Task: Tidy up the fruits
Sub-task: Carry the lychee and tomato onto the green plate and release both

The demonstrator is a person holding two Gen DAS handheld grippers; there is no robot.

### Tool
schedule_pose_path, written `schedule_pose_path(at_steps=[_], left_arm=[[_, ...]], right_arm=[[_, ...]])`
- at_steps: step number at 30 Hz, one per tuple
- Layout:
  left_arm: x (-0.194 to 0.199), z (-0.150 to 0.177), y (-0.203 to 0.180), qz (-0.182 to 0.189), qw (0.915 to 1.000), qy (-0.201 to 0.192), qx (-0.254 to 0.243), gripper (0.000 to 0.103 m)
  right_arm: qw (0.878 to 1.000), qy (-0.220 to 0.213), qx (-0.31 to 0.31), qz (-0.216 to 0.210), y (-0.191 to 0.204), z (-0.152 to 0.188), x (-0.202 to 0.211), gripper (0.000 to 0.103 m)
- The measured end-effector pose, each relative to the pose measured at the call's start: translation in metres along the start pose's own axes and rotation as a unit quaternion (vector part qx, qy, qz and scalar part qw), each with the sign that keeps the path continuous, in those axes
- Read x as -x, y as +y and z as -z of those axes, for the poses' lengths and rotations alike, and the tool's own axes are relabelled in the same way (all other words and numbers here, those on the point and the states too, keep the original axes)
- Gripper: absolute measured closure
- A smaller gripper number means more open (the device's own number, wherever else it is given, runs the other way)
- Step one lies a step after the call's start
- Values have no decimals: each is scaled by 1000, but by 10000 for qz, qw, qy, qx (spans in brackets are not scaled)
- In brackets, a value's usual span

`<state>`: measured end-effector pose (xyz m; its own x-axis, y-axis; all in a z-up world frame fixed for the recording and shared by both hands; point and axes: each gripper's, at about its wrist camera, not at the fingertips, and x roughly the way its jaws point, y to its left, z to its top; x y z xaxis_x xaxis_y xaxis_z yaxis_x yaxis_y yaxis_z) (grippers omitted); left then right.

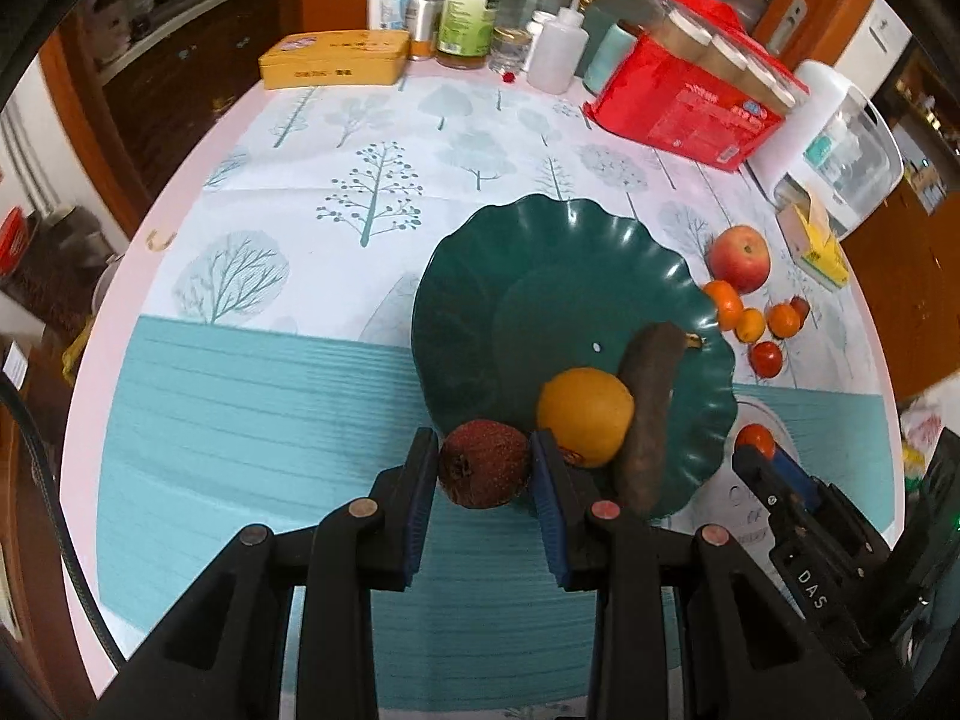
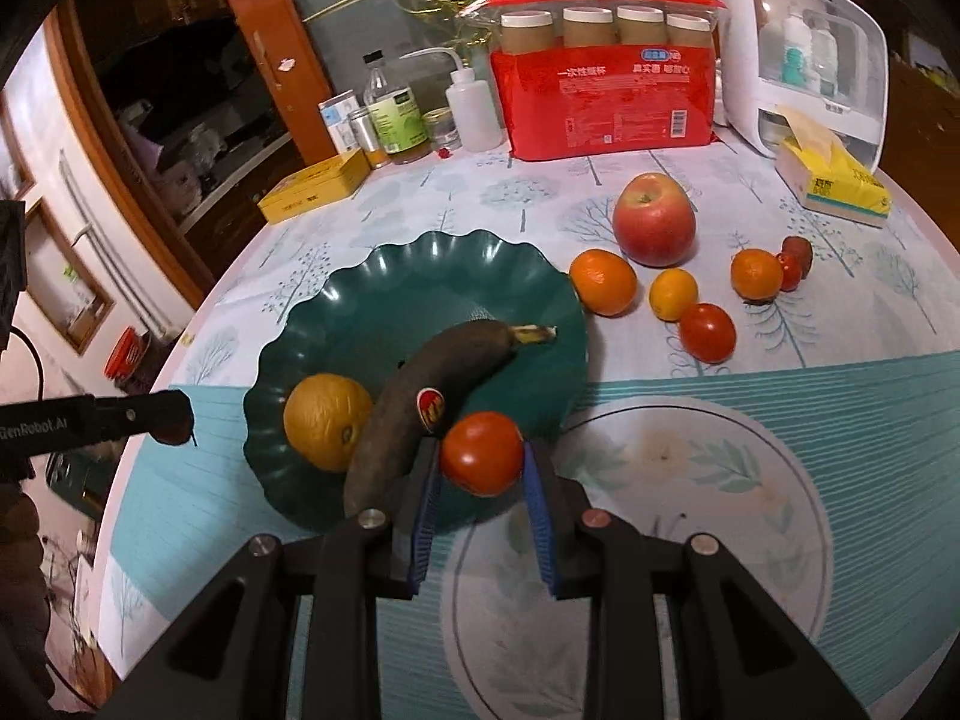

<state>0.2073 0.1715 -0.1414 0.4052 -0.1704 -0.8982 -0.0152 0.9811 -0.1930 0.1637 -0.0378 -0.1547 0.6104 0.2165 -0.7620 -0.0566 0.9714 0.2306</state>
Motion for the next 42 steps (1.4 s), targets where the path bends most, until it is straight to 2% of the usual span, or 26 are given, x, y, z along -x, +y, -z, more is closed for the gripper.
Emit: schedule_pose_path(at_steps=[16, 17, 19, 20, 21, 30, 33, 37, 42], left_arm=[[-49, -8, 9, 692, 9969, 275, -243, 72], [-50, -8, 9, 703, 9968, 280, -248, 71], [-50, -8, 9, 742, 9966, 259, -258, 54], [-49, -9, 10, 735, 9967, 220, -257, 50], [-47, -9, 10, 718, 9969, 190, -249, 47], [-38, -6, 18, 550, 9984, 159, -33, 34], [-35, -3, 16, 519, 9985, 183, -23, 33], [-29, 3, 8, 474, 9986, 217, -106, 25], [-23, 12, -8, 466, 9983, 291, -203, 24]], right_arm=[[9992, 95, -252, 311, 24, 7, -24, 75], [9990, 115, -270, 324, 24, 7, -25, 73], [9988, 157, -336, 335, 22, 6, -27, 61], [9986, 152, -363, 344, 22, 5, -27, 53], [9985, 139, -392, 362, 21, 5, -26, 50], [9976, 91, -585, 346, 11, 6, -19, 49], [9972, 106, -658, 336, 7, 9, -16, 49], [9963, 115, -784, 319, -1, 15, -10, 49], [9947, 203, -946, 345, -18, 26, -2, 49]])
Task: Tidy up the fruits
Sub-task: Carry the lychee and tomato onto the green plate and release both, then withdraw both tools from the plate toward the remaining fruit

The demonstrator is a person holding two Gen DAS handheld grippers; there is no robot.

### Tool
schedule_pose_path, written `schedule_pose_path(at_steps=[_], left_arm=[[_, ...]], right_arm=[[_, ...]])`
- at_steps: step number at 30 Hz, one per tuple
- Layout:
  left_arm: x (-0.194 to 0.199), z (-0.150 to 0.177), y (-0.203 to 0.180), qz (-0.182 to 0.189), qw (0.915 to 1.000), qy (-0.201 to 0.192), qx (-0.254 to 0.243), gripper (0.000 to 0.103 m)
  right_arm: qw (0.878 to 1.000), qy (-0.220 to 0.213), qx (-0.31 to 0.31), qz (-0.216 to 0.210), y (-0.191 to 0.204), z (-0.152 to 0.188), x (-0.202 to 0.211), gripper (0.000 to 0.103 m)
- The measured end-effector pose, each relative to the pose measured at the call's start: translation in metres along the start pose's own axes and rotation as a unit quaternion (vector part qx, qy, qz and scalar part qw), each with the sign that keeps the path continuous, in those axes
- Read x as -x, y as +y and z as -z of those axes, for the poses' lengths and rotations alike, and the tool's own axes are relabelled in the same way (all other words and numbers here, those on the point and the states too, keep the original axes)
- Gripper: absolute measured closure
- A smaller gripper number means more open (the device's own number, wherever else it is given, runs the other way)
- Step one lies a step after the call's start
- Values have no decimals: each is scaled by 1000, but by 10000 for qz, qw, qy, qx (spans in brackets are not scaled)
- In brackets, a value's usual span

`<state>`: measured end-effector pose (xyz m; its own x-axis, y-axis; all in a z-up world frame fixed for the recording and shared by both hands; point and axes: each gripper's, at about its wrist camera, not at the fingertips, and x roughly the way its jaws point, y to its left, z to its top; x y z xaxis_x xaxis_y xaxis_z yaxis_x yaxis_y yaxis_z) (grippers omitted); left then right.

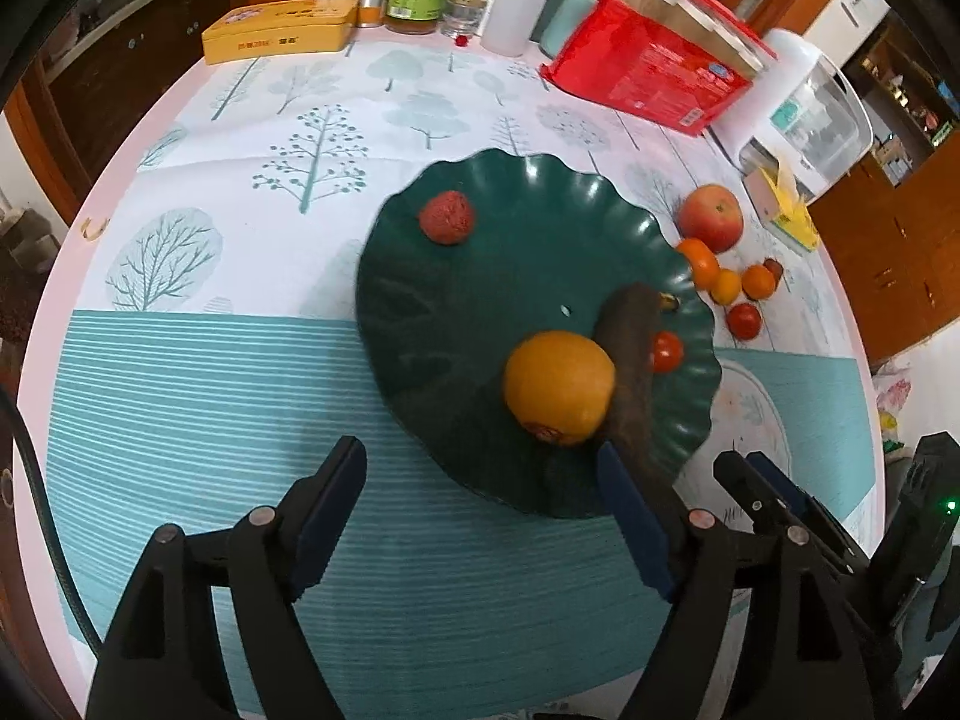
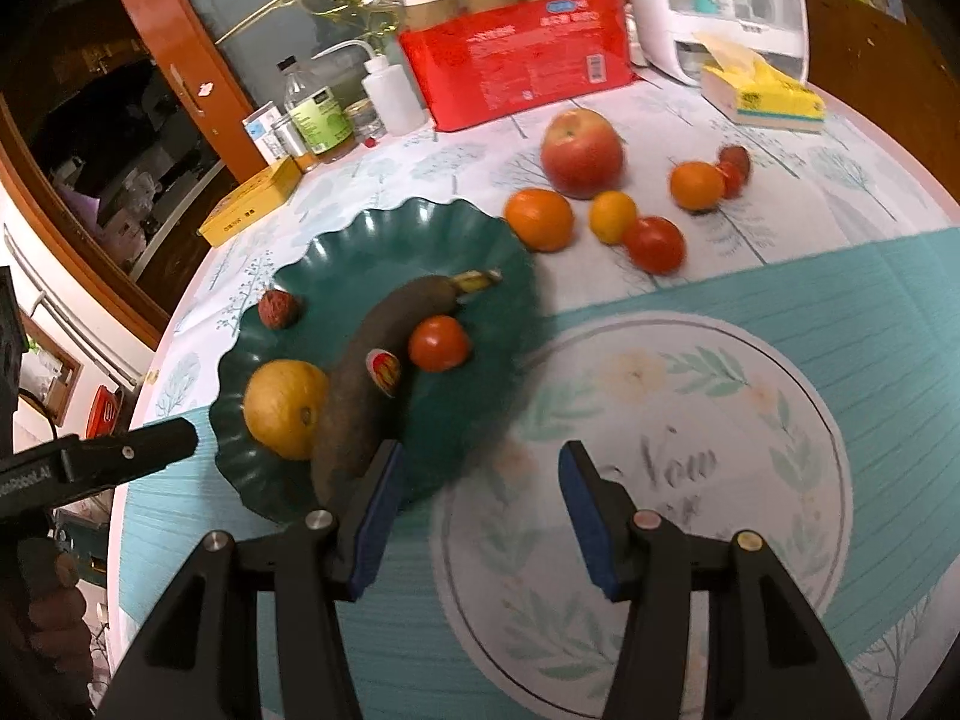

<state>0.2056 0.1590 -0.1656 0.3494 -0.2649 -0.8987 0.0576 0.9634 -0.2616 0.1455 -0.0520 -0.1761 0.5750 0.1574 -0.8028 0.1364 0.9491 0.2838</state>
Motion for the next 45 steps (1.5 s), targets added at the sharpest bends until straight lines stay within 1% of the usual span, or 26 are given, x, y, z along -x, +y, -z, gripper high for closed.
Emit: schedule_pose_path(at_steps=[4, 8, 12, 20, 25, 30, 36, 41, 45], left_arm=[[1, 6, -19, 20, 9999, 89, -110, 24], [2, 12, -39, -7, 9996, 158, -248, 22], [2, 17, -59, -13, 9994, 207, -260, 22], [1, 19, -106, -11, 9996, 227, -191, 21], [-3, 15, -132, -23, 9999, 160, -42, 21], [-9, 8, -159, -70, 9999, 125, 84, 21], [-18, -8, -186, -133, 9994, 133, 304, 21], [-28, -23, -206, -249, 9987, 156, 427, 21], [-37, -36, -220, -328, 9977, 212, 562, 21]], right_arm=[[9997, 143, -207, 20, -23, 7, 8, 49], [9979, 304, -568, 53, -54, 12, 17, 49], [9950, 404, -912, 43, -89, 11, 30, 49], [9910, 616, -1156, 270, -156, -8, 52, 49], [9892, 866, -1166, 166, -190, -28, 57, 49], [9909, 1080, -789, 178, -214, -61, 58, 49], [9934, 1124, -225, 110, -233, -106, 57, 49], [9932, 1100, 376, 68, -238, -145, 51, 49], [9902, 1046, 920, 84, -237, -174, 46, 49]])
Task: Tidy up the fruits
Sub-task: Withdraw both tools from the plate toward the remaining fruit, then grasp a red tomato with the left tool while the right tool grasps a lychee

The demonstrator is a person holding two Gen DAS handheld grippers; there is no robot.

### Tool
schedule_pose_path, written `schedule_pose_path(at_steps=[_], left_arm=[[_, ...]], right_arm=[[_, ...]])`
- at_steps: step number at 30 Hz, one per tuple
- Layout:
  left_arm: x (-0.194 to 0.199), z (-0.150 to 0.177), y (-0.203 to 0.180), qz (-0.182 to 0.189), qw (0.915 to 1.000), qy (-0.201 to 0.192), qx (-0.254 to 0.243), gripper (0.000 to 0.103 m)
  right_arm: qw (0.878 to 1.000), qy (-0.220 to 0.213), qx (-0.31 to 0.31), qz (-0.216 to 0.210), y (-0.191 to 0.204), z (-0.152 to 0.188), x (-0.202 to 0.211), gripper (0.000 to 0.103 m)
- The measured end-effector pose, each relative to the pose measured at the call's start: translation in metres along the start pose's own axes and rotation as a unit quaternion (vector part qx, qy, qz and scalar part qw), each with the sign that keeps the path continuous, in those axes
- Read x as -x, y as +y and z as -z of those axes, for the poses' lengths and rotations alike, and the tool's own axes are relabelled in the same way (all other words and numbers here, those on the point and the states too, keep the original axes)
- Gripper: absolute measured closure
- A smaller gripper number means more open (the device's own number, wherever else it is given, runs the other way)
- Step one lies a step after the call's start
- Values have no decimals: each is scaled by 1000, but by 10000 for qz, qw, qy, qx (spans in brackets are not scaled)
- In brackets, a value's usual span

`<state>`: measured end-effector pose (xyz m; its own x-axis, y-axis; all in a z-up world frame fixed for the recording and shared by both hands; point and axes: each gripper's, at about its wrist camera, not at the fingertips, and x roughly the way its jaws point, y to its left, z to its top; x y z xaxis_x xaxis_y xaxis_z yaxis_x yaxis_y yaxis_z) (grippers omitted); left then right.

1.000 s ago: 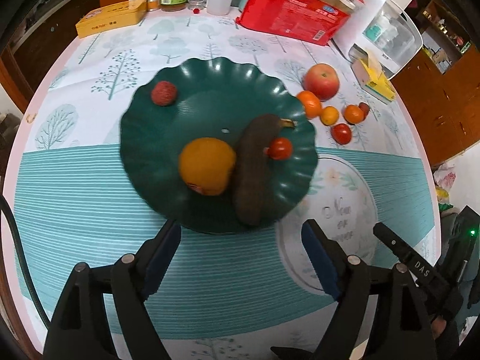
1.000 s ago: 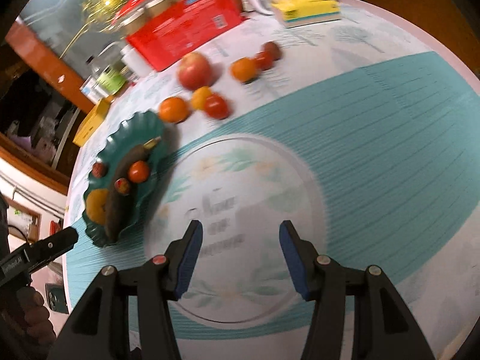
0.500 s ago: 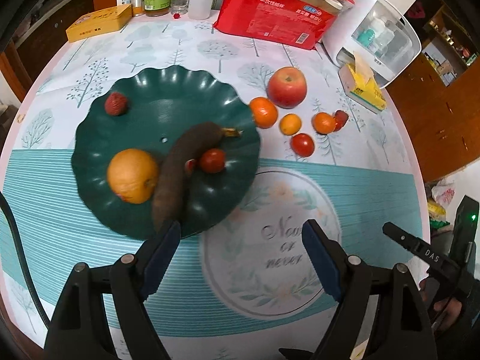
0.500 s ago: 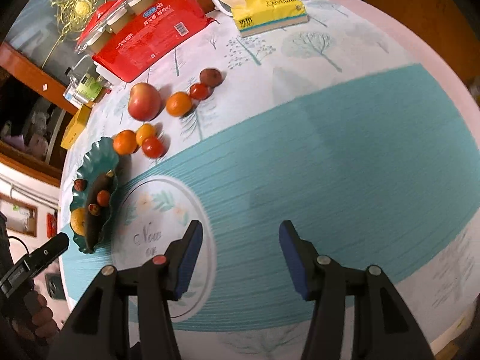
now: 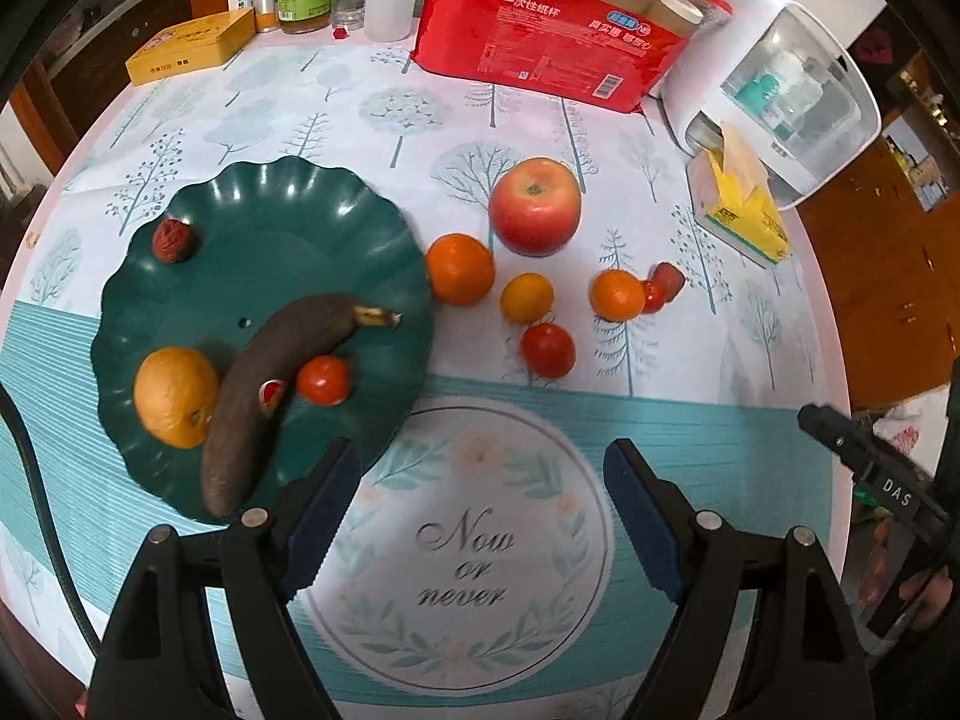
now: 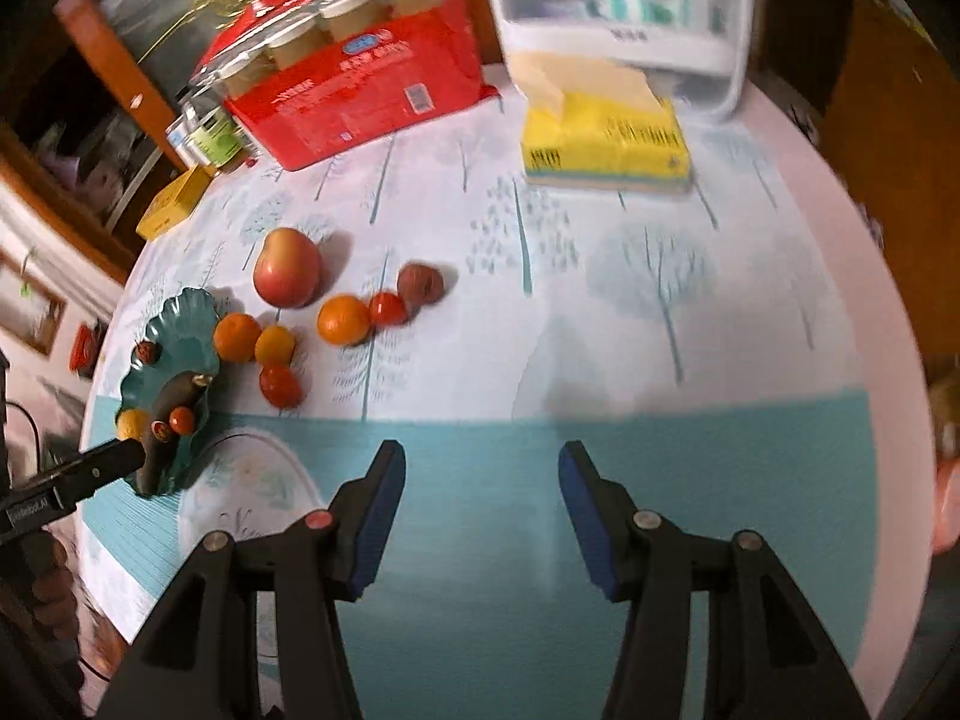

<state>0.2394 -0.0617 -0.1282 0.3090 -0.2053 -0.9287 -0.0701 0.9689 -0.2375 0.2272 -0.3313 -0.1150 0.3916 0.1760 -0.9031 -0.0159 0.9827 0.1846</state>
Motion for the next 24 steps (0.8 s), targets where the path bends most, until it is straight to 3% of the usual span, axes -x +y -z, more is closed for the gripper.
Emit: schedule_pose_path(at_steps=[13, 19, 24], left_arm=[[-24, -40, -23, -133, 9993, 196, 301, 21], [-45, -49, -28, -196, 9988, 261, 378, 21], [-67, -50, -35, -260, 9986, 372, 281, 23]], right_arm=[[9882, -451, 1461, -114, 10, -84, -14, 49], [9796, -569, 1897, -356, 23, -90, -39, 49], [9723, -508, 2267, -257, 33, -85, -68, 49]])
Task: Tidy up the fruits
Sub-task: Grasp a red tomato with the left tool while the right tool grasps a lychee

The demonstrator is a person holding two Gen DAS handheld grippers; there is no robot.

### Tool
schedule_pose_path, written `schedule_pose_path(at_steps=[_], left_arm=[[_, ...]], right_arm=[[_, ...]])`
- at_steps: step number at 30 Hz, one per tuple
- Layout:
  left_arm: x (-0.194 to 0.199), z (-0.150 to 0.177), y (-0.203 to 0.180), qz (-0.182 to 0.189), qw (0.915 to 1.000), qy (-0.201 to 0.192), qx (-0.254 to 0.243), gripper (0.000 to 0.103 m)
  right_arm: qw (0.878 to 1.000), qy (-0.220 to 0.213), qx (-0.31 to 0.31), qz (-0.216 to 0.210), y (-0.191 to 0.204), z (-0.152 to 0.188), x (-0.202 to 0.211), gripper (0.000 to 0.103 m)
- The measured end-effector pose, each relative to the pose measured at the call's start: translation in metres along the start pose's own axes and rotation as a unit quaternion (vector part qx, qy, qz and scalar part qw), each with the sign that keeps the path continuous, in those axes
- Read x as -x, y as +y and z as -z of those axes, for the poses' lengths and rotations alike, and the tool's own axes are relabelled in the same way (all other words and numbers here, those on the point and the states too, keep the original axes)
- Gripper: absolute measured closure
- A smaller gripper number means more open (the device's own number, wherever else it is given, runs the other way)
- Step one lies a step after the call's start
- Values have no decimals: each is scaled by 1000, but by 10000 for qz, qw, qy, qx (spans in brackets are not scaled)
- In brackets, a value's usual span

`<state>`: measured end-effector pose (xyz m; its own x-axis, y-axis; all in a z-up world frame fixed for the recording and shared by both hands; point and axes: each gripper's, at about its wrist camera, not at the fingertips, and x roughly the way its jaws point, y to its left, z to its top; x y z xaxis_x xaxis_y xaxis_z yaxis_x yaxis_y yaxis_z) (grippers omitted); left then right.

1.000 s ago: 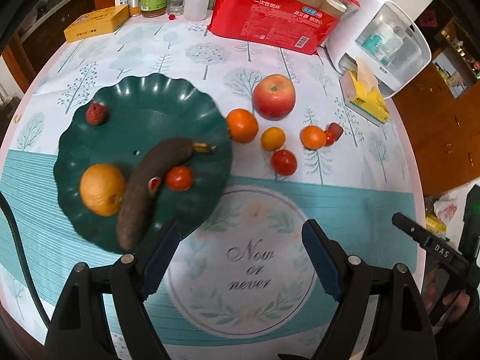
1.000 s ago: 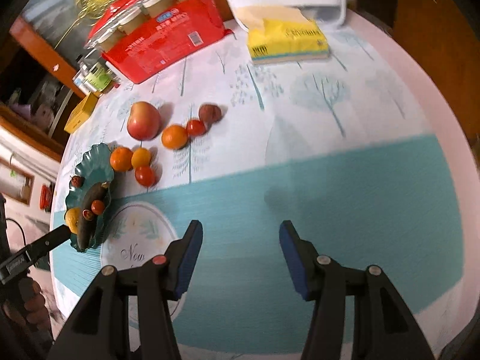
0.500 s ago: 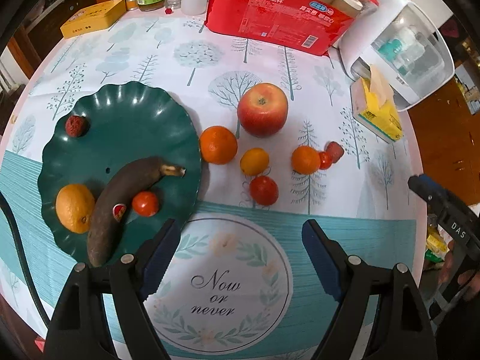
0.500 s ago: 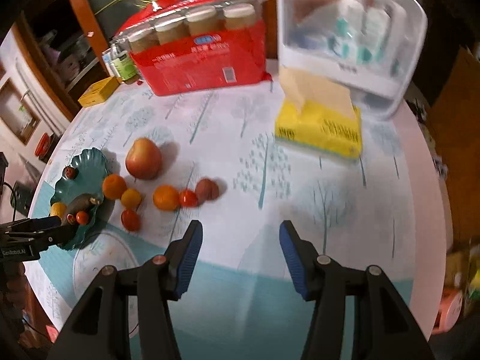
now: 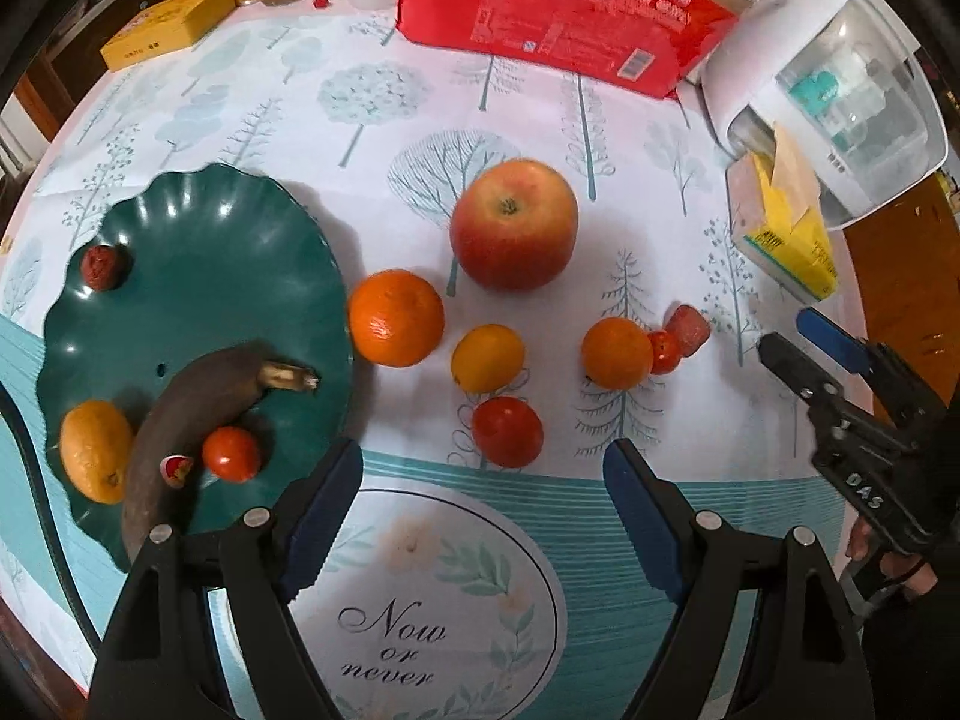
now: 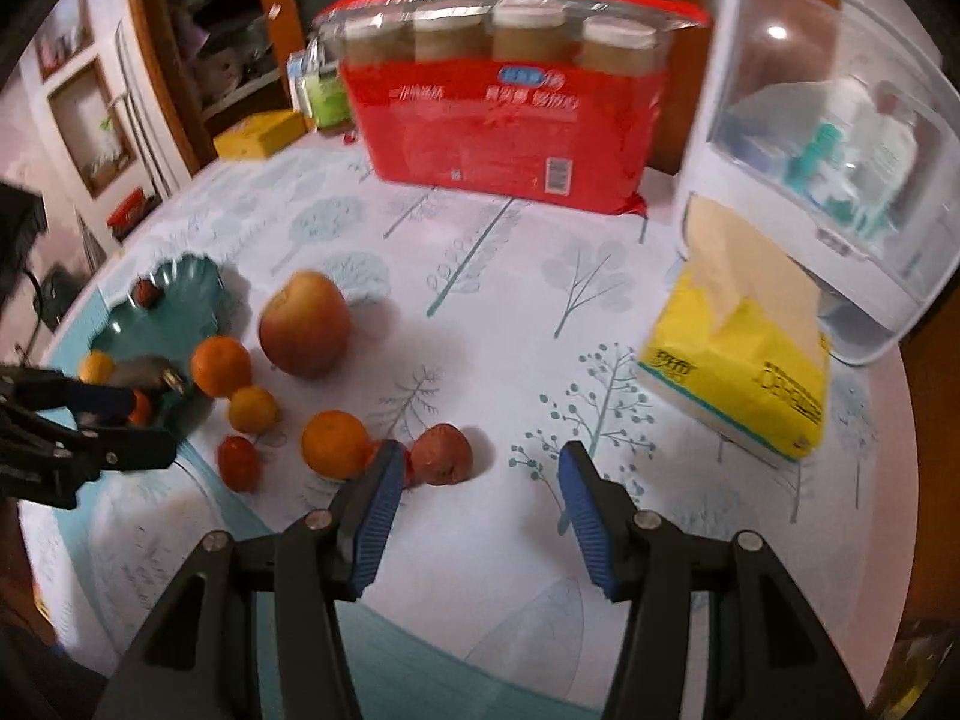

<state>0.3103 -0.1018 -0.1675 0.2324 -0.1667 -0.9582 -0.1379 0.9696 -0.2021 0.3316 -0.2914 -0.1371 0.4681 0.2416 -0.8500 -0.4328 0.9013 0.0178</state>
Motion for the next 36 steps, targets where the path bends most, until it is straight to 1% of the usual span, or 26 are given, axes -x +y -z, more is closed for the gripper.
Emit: schedule_pose_path(at_steps=[3, 6, 9, 11, 16, 20, 22, 25, 33, 36], left_arm=[[-12, 2, -2, 8, 10000, 94, 7, 27], [-24, 2, -6, 66, 9998, 170, 5, 35], [-34, 1, -9, 31, 9997, 222, -32, 45], [-38, 0, -10, 50, 9997, 243, -35, 48], [-47, 0, -10, 121, 9995, 304, 0, 61], [-51, -2, -11, 172, 9994, 295, 0, 65], [-55, -2, -11, 205, 9993, 311, 16, 70], [-58, -3, -10, 267, 9992, 294, 59, 70], [-60, -5, -8, 411, 9989, 224, 92, 70], [-60, -5, -6, 454, 9987, 204, 102, 71]], right_arm=[[9999, 79, 80, -95, 2, 5, -16, 49], [9997, 78, 58, -216, 2, 9, -28, 49], [9997, 111, 149, -166, 5, 11, -39, 49], [9997, 131, 169, -152, 5, 13, -45, 49], [9996, 85, 140, -228, 4, 12, -52, 50], [9995, 42, 128, -288, 3, 10, -53, 50], [9994, 42, 54, -346, 1, 9, -55, 50], [9981, 80, -249, -559, -5, 8, -58, 50], [9880, 145, -893, -1255, -16, 7, -66, 71], [9865, 146, -954, -1321, -16, 7, -67, 72]])
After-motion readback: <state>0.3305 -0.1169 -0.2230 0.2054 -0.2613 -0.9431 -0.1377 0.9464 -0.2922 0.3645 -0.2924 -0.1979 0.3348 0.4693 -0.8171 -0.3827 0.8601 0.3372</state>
